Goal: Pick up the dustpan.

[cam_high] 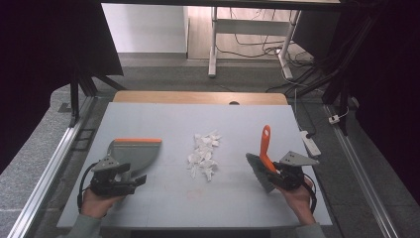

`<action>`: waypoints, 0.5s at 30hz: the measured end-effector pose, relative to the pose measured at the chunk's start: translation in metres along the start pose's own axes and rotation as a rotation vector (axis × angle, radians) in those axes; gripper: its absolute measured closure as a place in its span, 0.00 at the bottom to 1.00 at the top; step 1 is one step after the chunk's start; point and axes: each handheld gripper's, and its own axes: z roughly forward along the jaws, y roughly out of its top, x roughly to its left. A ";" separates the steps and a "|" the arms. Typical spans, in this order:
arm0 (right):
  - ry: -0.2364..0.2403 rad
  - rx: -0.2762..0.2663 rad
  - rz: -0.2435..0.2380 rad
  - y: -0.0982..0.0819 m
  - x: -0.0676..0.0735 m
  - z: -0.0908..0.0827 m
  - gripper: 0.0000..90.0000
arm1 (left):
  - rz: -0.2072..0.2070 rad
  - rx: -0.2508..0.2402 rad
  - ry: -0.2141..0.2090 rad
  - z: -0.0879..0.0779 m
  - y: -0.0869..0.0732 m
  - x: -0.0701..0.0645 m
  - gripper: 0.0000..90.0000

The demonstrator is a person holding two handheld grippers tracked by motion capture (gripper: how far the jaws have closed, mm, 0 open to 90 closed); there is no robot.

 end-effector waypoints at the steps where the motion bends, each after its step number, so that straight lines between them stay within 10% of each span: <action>1: -0.002 -0.005 0.002 0.000 0.000 0.000 0.78 | -0.002 -0.001 0.002 0.000 0.000 0.000 0.20; 15: 0.006 -0.020 0.005 0.001 -0.001 -0.003 0.78 | 0.012 0.011 -0.008 -0.001 0.006 -0.006 0.21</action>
